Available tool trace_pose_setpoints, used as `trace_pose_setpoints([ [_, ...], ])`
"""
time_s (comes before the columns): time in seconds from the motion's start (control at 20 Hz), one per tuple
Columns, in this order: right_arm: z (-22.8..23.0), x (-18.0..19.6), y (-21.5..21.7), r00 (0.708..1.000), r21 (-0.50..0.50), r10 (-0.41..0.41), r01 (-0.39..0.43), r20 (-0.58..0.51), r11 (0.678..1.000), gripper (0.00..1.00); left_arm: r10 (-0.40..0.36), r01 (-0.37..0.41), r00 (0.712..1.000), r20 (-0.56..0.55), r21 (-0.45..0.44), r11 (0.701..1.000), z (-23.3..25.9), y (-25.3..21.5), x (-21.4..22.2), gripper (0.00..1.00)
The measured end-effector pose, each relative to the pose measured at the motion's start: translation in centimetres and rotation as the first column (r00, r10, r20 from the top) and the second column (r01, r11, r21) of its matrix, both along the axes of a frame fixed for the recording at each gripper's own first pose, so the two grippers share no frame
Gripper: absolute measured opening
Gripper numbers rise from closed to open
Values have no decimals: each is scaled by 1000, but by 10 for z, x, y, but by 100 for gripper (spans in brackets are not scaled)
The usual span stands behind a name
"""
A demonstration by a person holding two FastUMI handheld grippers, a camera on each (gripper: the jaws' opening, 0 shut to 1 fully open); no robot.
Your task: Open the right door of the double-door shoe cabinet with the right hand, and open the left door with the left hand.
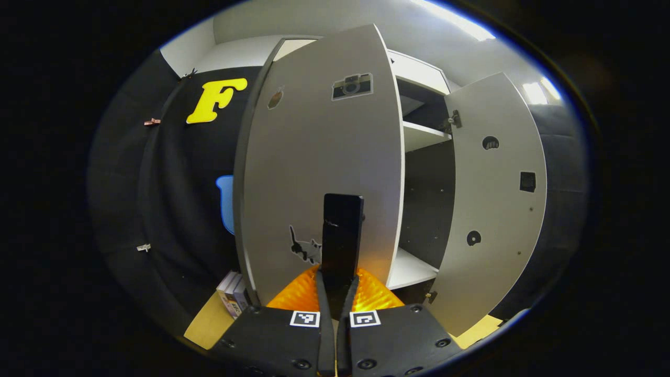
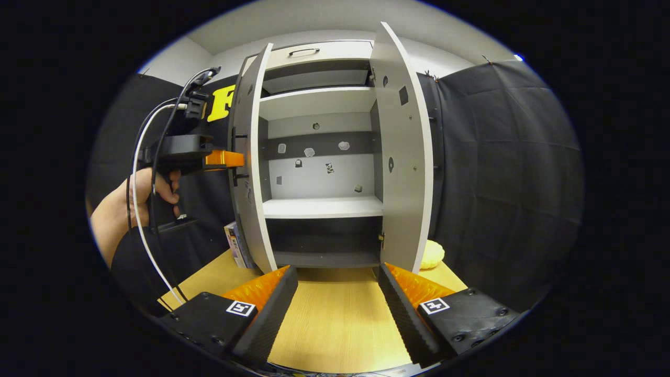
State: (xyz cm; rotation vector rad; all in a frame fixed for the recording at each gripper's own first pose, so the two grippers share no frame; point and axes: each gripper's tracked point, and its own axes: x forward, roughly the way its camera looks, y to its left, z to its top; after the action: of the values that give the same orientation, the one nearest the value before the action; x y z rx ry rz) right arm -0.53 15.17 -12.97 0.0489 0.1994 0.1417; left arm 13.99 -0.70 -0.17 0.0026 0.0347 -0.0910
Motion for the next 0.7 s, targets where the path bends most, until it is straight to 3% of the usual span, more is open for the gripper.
trace_pose_setpoints([
  [0.2,-2,-2,9,1000,-7,-1,1,-4,1000,98,37,-37,999,2,-26,999,0,28,-19,7],
  [0.7,-11,-9,33,1000,-10,18,-18,-15,1000,98,137,-138,990,45,16,990,1,101,-48,6],
])
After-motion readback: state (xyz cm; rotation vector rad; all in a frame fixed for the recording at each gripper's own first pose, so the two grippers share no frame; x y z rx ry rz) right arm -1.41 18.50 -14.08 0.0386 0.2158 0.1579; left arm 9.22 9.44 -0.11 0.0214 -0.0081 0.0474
